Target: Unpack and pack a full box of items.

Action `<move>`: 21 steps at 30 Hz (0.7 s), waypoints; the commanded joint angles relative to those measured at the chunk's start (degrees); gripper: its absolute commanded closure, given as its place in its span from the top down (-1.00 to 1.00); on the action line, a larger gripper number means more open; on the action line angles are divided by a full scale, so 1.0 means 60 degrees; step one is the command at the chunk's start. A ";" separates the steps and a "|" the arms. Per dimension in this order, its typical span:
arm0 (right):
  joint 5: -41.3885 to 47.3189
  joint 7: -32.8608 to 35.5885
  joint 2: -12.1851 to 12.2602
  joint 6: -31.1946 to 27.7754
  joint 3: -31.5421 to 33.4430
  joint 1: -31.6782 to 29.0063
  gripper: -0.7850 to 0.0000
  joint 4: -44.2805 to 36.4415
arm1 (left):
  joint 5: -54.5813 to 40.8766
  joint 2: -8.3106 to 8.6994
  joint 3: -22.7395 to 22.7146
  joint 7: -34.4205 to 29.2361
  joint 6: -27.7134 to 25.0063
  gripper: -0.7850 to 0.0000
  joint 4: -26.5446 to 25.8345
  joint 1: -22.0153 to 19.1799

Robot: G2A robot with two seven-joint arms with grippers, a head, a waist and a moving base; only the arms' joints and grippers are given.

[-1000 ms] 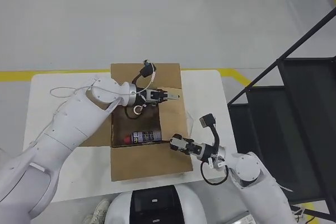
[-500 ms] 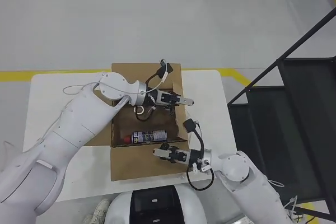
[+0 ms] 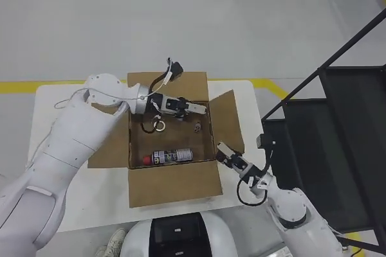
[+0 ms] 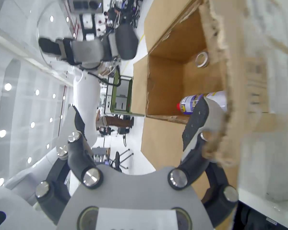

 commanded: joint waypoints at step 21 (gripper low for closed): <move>0.0175 -0.0665 -0.0207 0.2491 -0.0787 0.1720 1.00 0.1115 | 0.0102 0.1780 -0.5001 -0.0961 0.0912 1.00 -0.2739 0.3109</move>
